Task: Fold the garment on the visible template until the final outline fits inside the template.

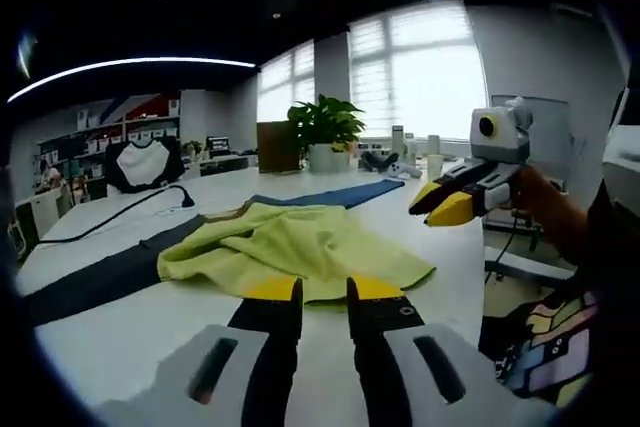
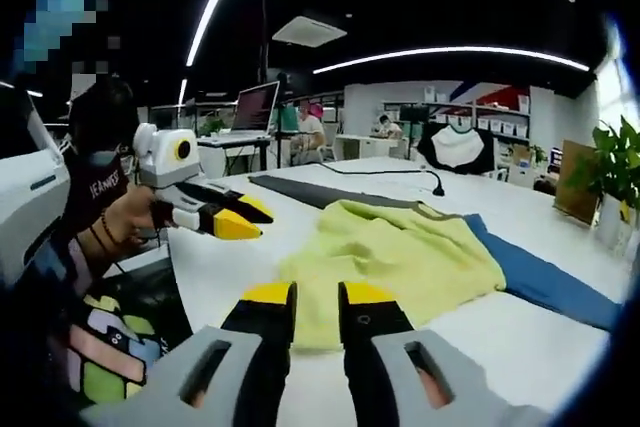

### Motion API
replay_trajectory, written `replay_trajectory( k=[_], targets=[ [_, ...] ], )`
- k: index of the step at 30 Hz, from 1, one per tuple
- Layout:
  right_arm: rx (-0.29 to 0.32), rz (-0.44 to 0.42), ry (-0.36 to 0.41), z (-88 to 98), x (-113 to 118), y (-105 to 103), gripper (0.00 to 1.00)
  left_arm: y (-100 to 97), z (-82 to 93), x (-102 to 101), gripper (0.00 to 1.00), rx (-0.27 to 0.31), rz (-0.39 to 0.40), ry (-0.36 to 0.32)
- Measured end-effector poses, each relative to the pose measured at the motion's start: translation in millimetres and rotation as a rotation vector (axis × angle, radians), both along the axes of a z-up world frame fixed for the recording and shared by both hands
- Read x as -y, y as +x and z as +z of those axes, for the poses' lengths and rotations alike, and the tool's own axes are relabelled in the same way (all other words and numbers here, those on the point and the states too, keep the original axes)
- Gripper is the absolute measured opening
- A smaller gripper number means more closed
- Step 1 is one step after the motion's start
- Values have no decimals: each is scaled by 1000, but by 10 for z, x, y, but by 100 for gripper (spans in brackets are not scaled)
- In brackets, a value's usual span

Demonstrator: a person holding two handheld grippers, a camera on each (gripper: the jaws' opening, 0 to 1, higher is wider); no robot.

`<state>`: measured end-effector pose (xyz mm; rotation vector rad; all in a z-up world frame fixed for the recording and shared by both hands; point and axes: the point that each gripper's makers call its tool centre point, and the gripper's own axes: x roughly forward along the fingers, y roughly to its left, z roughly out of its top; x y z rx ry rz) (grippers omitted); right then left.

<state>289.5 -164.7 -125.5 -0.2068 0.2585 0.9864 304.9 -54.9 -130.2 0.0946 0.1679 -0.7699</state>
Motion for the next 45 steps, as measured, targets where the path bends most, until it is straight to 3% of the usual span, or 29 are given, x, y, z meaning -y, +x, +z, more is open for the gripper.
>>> replay_trajectory(
  k=[5,8,10,12,17,21,24,26,29,33,45],
  targets=[
    [-11,32,-25,-85,-92,-62,30,-44,-48,85,27,-1,-35,31],
    [-13,43,-118,-264,-129,-77,35,-67,-133,150,33,-22,-54,62],
    [-22,43,-123,-313,-161,-72,37,-55,-122,183,30,41,-62,101],
    [-59,51,-129,-398,-176,-78,37,-85,-149,221,29,29,-72,112],
    [-77,41,-168,-500,-162,-38,36,-95,-218,261,29,-3,-88,117],
    [-100,26,-156,-508,-139,-6,29,-98,-259,282,26,-27,-92,110],
    [-97,5,-211,-585,-89,22,25,-119,-299,318,23,-59,-102,99],
    [-117,3,-183,-551,-88,18,17,-136,-303,347,22,-70,-113,87],
    [-101,-33,-185,-536,-51,75,4,-130,-286,366,22,-54,-108,93],
    [-80,-64,-95,-354,-52,129,2,-137,-303,394,22,-62,-114,90],
    [-4,-88,-44,-34,-29,210,1,-110,-315,445,22,-85,-109,66]
  ],
)
